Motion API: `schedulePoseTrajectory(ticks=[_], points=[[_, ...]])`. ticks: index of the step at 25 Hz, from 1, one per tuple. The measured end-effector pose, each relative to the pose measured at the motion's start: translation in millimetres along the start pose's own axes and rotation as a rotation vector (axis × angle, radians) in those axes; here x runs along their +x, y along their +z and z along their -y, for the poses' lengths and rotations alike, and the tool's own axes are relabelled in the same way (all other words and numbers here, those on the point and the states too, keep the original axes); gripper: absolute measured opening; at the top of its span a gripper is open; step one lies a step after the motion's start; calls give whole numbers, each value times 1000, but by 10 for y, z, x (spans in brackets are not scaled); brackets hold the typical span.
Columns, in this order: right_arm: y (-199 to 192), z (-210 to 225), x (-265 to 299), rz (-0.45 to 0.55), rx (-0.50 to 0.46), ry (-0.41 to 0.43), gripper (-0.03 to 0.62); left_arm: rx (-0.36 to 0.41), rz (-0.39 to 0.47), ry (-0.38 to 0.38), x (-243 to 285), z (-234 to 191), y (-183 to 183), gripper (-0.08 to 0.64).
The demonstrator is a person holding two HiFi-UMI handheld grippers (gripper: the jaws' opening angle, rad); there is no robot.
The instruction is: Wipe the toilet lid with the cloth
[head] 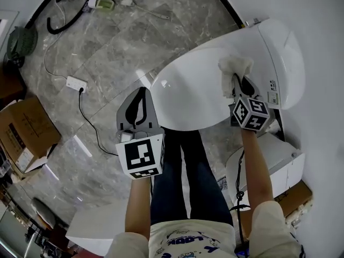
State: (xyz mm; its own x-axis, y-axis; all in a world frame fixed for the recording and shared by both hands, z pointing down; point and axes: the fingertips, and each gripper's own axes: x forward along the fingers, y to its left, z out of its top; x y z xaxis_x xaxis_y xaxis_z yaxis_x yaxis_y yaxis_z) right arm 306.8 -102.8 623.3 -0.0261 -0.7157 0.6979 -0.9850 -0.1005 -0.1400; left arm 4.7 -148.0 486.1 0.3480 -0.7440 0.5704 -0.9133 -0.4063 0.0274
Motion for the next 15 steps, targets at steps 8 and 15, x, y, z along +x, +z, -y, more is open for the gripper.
schedulePoseTrajectory(ticks=[8, 15], points=[[-531, 492, 329, -146, 1, -64, 75, 21, -12, -11, 175, 110, -13, 9], [-841, 573, 588, -258, -32, -75, 75, 24, -45, 8, 203, 44, -148, 9]])
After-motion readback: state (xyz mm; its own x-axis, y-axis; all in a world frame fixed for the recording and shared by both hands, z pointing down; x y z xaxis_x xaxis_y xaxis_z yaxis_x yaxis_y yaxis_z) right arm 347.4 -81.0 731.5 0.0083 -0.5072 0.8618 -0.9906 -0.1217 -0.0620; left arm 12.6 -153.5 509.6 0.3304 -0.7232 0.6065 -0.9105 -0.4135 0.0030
